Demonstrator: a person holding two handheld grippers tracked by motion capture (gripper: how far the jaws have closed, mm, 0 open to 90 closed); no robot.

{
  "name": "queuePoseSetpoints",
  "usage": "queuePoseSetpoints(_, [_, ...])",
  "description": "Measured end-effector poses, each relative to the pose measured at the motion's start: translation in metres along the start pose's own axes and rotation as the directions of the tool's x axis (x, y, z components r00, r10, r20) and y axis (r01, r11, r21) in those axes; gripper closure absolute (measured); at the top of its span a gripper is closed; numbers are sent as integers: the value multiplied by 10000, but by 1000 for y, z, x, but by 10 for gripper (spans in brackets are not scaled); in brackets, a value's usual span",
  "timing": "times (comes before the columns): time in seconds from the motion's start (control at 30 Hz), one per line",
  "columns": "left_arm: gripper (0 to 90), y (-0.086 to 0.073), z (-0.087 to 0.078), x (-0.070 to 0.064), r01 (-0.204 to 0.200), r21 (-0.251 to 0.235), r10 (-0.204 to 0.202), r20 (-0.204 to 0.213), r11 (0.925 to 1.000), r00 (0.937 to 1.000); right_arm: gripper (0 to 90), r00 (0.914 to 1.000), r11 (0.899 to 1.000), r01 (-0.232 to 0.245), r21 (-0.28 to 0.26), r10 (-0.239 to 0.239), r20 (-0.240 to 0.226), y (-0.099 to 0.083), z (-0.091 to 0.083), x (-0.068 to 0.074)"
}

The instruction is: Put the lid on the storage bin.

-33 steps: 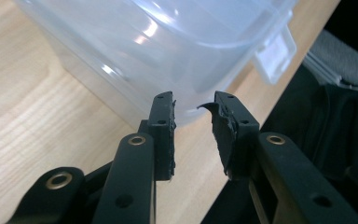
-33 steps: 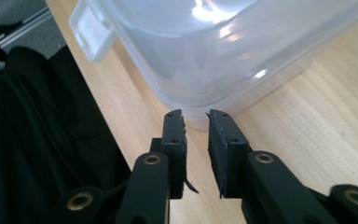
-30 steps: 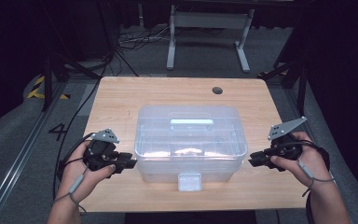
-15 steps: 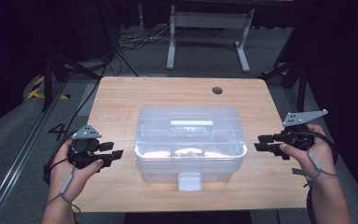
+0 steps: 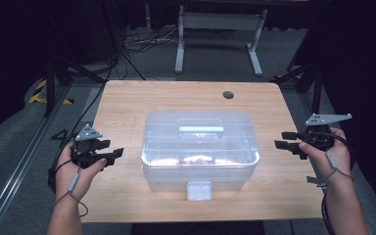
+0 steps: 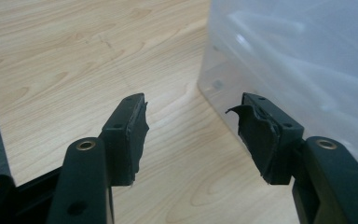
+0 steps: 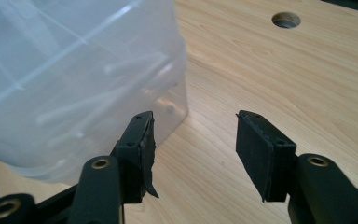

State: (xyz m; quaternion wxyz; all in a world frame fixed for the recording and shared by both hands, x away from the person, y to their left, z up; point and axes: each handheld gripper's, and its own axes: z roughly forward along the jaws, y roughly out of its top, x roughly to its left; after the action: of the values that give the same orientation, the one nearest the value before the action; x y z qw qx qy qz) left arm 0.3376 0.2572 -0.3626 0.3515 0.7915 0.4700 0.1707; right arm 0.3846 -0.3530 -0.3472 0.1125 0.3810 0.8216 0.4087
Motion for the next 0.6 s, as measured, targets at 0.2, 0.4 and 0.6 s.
queuePoseSetpoints(0.2, [407, -6, 15, 11, 308, -163, -311, -190, 9994, 9993, 435, 9988, 9993, -358, 90, 354, 333, -11, 11, -18])
queuePoseSetpoints(0.4, [402, -14, 27, 21, 763, -314, -762, 37, 9966, 9971, 408, 9971, 9986, -485, 204, 472, 590, -22, 24, -31])
queuePoseSetpoints(0.6, [390, -22, 40, 29, 588, -472, -595, -139, 9972, 9981, 381, 9970, 9996, -42, 290, 20, 770, -29, 40, -39])
